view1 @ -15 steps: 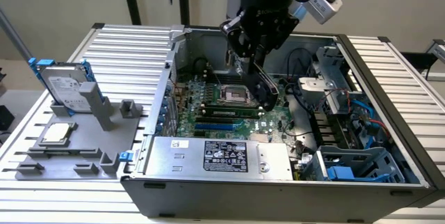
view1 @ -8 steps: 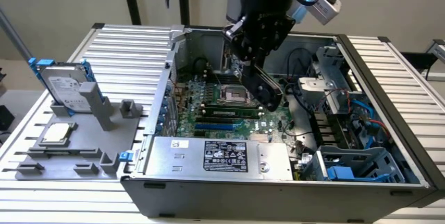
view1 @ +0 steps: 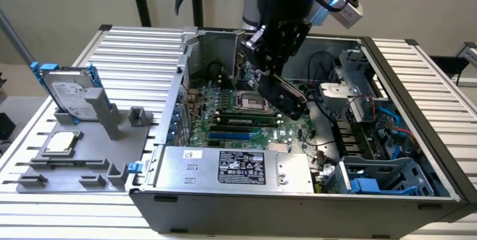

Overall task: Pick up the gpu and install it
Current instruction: 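Insert the gpu into the slot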

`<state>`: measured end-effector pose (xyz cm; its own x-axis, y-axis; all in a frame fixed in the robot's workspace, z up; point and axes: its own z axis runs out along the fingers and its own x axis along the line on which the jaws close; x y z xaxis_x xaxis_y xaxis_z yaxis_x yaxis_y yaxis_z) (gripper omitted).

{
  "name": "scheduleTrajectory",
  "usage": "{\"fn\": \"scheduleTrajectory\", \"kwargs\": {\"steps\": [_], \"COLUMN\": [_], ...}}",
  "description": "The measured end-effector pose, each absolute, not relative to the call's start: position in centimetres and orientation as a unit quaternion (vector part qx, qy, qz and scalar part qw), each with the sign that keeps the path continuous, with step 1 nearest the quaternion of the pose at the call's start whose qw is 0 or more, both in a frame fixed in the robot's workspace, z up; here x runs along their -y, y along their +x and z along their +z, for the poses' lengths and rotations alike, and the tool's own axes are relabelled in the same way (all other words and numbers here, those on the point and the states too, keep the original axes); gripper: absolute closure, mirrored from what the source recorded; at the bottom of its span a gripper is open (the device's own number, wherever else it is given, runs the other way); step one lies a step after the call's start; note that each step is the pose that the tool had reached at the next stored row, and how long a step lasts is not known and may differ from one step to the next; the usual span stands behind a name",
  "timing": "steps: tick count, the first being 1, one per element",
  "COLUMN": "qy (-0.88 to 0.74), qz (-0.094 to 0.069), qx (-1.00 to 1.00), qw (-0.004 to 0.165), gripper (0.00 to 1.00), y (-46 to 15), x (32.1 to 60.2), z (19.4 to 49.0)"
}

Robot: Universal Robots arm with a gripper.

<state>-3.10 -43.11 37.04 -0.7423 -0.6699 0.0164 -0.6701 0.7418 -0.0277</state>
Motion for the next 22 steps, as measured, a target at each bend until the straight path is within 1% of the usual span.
{"fn": "scheduleTrajectory", "kwargs": {"steps": [22], "qy": [0.537], "qz": [0.016], "qx": [0.843], "qw": [-0.001], "gripper": [0.74], "y": [-3.1], "x": [43.1], "z": [35.3]}}
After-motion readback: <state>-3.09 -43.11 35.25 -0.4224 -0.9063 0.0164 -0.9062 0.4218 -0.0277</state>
